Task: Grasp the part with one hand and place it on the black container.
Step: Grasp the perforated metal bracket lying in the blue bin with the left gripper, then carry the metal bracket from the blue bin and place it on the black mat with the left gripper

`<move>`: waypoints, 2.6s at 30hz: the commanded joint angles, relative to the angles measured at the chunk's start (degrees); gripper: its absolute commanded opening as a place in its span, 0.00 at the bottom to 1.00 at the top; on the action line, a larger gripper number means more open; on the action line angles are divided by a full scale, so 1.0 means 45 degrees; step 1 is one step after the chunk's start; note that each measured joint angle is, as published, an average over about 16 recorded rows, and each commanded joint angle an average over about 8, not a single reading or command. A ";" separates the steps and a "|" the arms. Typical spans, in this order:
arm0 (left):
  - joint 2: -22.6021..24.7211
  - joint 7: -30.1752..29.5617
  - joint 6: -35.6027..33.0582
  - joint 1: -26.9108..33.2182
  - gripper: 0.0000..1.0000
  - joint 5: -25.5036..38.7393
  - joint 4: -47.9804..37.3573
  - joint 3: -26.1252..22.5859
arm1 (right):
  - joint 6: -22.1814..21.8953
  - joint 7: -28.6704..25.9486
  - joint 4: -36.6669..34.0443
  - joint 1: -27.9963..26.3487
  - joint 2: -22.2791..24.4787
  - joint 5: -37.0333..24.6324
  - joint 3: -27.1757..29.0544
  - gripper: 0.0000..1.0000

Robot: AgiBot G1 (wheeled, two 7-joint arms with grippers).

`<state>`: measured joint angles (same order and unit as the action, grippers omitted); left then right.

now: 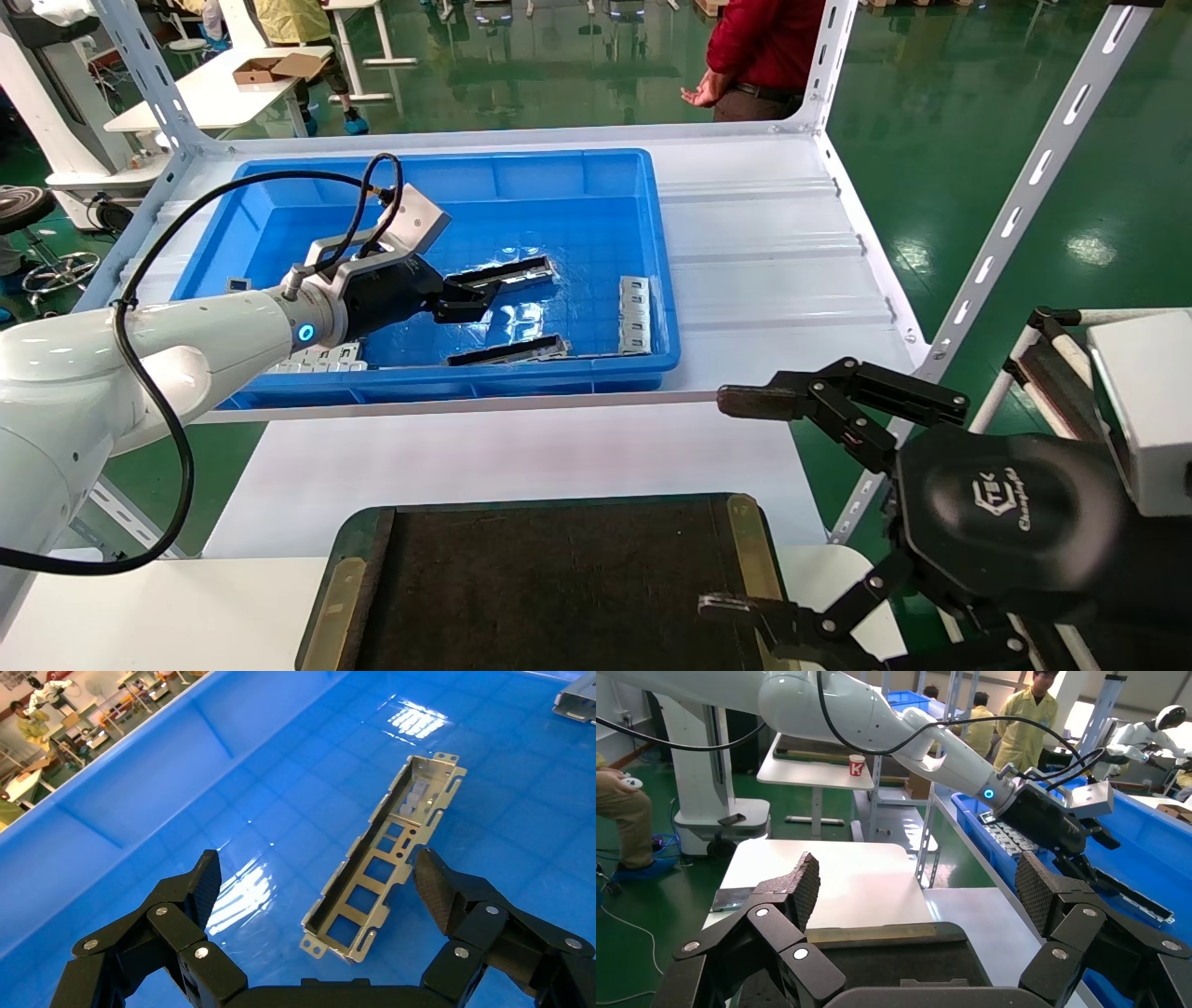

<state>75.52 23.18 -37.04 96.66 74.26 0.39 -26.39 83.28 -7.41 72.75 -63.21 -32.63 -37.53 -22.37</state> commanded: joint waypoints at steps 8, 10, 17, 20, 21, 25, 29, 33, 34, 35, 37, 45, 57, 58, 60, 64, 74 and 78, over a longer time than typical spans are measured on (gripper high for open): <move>0.0093 -0.0117 0.0137 -0.0077 0.00 0.0001 -0.0053 -0.0002 | 0.0000 0.0000 0.0000 0.0000 0.0000 0.0001 -0.0001 0.00; 0.0100 -0.0149 0.0149 -0.0091 0.00 0.0004 -0.0054 -0.0004 | 0.0000 0.0001 0.0000 0.0000 0.0000 0.0001 -0.0001 0.00; 0.0099 -0.0260 0.0153 -0.0153 0.00 0.0028 -0.0061 -0.0022 | -0.0001 0.0001 0.0000 0.0000 0.0001 0.0001 -0.0002 0.00; 0.0080 -0.0301 0.0138 -0.0182 0.00 0.0043 -0.0067 -0.0034 | -0.0001 0.0001 0.0000 -0.0001 0.0001 0.0001 -0.0002 0.00; 0.0072 -0.0317 0.0130 -0.0191 0.00 0.0048 -0.0070 -0.0037 | -0.0001 0.0001 0.0000 -0.0001 0.0001 0.0001 -0.0002 0.00; 0.0035 -0.0378 0.0098 -0.0223 0.00 0.0064 -0.0088 -0.0049 | -0.0001 0.0001 0.0000 -0.0001 0.0001 0.0002 -0.0002 0.00; 0.0001 -0.0441 0.0079 -0.0255 0.00 0.0078 -0.0109 -0.0059 | -0.0001 0.0001 0.0000 -0.0001 0.0001 0.0002 -0.0003 0.00; -0.0025 -0.0493 0.0071 -0.0278 0.00 0.0094 -0.0118 -0.0070 | -0.0001 0.0002 0.0000 -0.0001 0.0001 0.0002 -0.0003 0.00; -0.0030 -0.0506 0.0071 -0.0283 0.00 0.0097 -0.0118 -0.0072 | -0.0001 0.0002 0.0000 -0.0001 0.0001 0.0002 -0.0003 0.00; -0.0033 -0.0518 0.0073 -0.0287 0.00 0.0100 -0.0119 -0.0074 | -0.0001 0.0002 0.0000 -0.0001 0.0001 0.0002 -0.0003 0.00; -0.0038 -0.0543 0.0083 -0.0295 0.00 0.0105 -0.0121 -0.0078 | -0.0001 0.0002 0.0000 -0.0001 0.0001 0.0002 -0.0004 0.00; -0.0073 -0.0651 0.0089 -0.0337 0.00 0.0105 -0.0128 -0.0078 | -0.0002 0.0002 0.0000 -0.0001 0.0002 0.0003 -0.0004 0.00; -0.0346 -0.1039 -0.0671 -0.0110 0.00 -0.0281 0.0020 0.0189 | -0.0002 0.0003 0.0000 -0.0002 0.0002 0.0004 -0.0006 0.00; -0.0410 -0.1074 -0.0869 -0.0067 0.00 -0.0327 0.0048 0.0220 | -0.0002 0.0003 0.0000 -0.0002 0.0002 0.0004 -0.0006 0.00; -0.0566 -0.1129 -0.1376 0.0021 0.00 -0.0420 0.0122 0.0283 | -0.0002 0.0003 0.0000 -0.0002 0.0002 0.0004 -0.0006 0.00; -0.0951 -0.1213 -0.2947 0.0148 0.00 -0.0635 0.0328 0.0419 | -0.0002 0.0003 0.0000 -0.0002 0.0002 0.0004 -0.0006 0.00; -0.1918 -0.1392 -0.7090 0.0249 0.00 -0.1147 0.0590 0.0715 | -0.0003 0.0004 0.0000 -0.0002 0.0003 0.0005 -0.0007 0.00; -0.2178 -0.1434 -0.8043 0.0235 0.00 -0.1247 0.0620 0.0769 | -0.0003 0.0004 0.0000 -0.0002 0.0003 0.0005 -0.0008 0.00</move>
<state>65.63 16.80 -73.61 97.51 68.75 3.33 -23.01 83.27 -7.40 72.75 -63.22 -32.62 -37.51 -22.40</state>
